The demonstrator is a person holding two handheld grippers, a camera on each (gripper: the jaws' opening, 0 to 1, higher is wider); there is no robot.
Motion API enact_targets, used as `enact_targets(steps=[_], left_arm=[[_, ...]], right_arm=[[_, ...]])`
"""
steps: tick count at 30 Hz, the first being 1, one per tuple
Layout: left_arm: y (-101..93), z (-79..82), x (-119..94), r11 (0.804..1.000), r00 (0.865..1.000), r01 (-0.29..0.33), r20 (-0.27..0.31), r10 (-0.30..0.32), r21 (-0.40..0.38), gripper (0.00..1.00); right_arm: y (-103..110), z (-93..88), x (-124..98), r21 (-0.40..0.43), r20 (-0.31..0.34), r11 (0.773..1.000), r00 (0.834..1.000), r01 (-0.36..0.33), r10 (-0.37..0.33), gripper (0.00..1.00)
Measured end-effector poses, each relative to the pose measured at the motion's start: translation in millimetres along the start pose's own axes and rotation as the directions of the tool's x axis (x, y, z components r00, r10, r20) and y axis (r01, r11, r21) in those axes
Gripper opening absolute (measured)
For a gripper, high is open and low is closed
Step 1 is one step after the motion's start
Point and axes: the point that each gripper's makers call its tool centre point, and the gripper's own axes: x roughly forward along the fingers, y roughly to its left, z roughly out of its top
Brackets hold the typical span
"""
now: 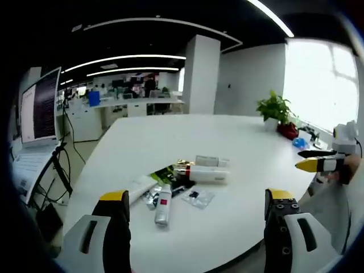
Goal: Arrange the skincare products in the storage area until every visible bottle or jar stands upright without overlapping.
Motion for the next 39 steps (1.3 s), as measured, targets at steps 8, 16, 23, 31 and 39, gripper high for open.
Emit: enact_targets(steps=[8,16,23,31,39], left_arm=[[1.4,0.0,0.1,1.0,1.0,-0.011,0.006,0.011,0.014,0.97],[1.4,-0.6,-0.1,1.0,1.0,-0.016,0.005,0.016,0.018,0.97],[1.4,-1.1,-0.7,1.0,1.0,-0.014,0.004,0.014,0.015,0.97],[0.4,-2.4,-1.8,1.0,1.0,-0.012,0.002,0.012,0.022,0.96],[0.9,-1.0,-2.4,1.0,1.0,-0.015,0.009,0.015,0.021,0.96]], right_arm=[[4.7,0.4,0.5,-0.022,0.003,1.0,1.0,-0.015,0.016,0.96],[3.9,0.9,-0.3,-0.005,0.011,1.0,1.0,-0.019,0.019,0.95],[6.6,0.5,0.3,-0.012,0.009,0.999,0.999,-0.031,0.031,0.95],[8.3,-0.2,0.0,-0.019,0.004,0.999,0.999,-0.035,0.035,0.95],[9.3,-0.2,0.1,-0.023,0.001,0.999,0.999,-0.039,0.039,0.94]])
